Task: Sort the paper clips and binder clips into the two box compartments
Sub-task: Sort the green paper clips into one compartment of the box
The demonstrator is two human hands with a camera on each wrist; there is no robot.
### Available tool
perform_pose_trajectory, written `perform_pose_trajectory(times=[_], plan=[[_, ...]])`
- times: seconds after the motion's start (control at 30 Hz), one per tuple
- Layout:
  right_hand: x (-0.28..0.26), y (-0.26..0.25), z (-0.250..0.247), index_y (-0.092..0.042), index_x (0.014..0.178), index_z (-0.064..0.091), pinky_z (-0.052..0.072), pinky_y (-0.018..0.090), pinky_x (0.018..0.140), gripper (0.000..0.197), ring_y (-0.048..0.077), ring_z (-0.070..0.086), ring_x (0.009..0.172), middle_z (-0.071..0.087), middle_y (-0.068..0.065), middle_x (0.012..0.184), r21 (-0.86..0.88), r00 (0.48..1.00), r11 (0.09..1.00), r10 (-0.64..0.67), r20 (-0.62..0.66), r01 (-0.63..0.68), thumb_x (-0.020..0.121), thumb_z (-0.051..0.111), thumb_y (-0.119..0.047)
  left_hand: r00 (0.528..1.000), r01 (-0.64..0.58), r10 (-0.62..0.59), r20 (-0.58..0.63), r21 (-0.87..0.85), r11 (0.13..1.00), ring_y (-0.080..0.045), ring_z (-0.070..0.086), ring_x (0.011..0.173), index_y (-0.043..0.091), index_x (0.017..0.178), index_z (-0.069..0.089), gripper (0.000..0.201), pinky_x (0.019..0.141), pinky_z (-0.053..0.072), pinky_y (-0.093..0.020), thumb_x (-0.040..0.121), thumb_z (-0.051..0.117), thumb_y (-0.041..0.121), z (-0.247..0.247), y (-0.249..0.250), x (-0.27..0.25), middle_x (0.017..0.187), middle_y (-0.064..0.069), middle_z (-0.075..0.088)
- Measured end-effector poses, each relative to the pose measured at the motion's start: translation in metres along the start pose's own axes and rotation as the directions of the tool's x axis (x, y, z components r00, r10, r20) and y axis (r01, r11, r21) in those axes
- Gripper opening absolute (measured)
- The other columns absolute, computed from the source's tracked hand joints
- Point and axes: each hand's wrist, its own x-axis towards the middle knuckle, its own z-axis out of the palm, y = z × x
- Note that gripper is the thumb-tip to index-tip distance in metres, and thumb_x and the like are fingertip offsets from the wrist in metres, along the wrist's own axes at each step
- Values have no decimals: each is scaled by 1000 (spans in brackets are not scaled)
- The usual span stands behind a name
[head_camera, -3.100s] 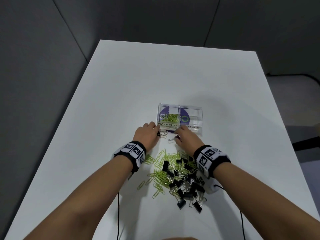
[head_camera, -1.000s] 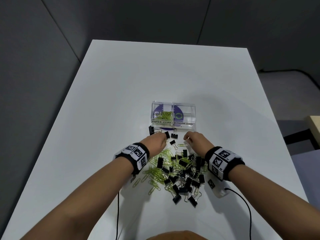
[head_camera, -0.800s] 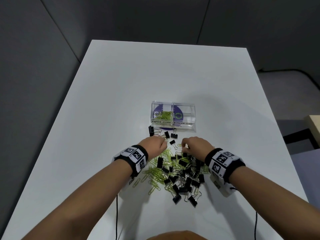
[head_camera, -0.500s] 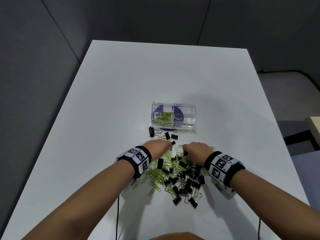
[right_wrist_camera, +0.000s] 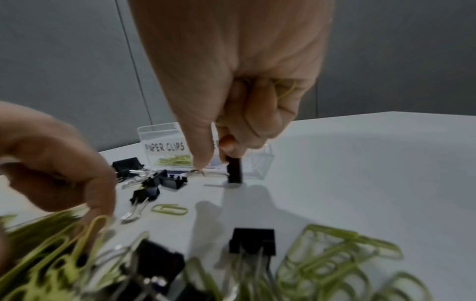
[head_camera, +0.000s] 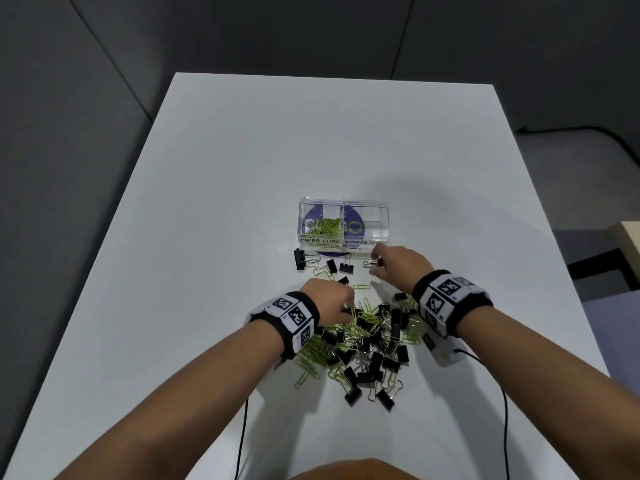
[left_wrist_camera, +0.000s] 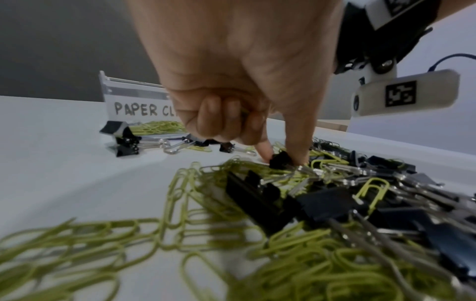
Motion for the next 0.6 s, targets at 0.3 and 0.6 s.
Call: perform_pose_trajectory(times=[0.3,0.6], plan=[[-39,12,15,-24,122,49,45,30,73,29,24,60,95,57,3,117,-209,926,932,-228,302,297,92,49,-21,998,45,-44,47,-21,999,-22,60,99,15,113,53,38,78,45,-30,91,51,46,6,-1,3,108,-3,65],[-41,13,28,-19,115,50,46,33,81,24,23,59,98,60,3,115,-156,956,965,-172,237,212,91,52,-26,999,-38,38,7,41,998,-24,62,96,26,132,39,44,80,49,-33,90,50,23,2,0,-8,106,-3,66]])
